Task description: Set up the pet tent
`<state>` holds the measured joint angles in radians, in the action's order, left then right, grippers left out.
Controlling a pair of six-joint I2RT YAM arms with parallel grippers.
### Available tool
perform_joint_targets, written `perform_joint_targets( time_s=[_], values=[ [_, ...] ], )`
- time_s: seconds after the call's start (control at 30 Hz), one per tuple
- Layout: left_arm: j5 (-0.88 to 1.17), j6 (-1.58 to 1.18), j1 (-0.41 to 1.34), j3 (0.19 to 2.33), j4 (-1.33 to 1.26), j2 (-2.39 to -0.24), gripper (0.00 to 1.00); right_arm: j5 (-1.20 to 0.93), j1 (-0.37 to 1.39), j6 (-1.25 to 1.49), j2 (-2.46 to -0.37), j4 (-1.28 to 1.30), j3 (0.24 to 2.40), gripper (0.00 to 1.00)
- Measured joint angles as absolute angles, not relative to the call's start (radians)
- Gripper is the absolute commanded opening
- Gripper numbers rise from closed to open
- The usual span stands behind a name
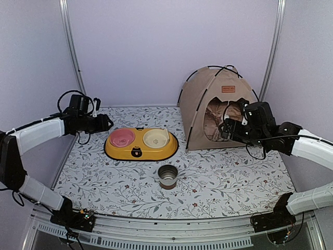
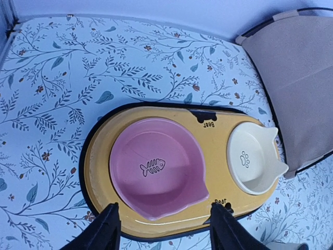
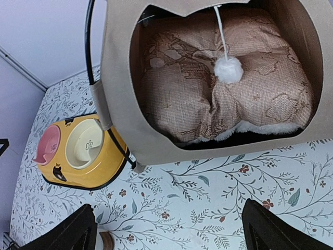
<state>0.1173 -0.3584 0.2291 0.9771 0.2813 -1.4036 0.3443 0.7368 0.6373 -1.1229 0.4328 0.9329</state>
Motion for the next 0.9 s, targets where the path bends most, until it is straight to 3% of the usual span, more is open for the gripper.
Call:
perform_joint_targets(
  time_s=[0.33,0.9],
  values=[
    [0.162,-0.388,0.231,0.846,0.227,-1.222,0.99,0.278,0.517,0.569,-1.057,0.195,0.721,0.99],
    [0.149,-0.405,0.226,0.834,0.253,-1.144,1.00,0.169,0.023,0.342,-1.205,-0.368,0.484,0.99]
  ],
)
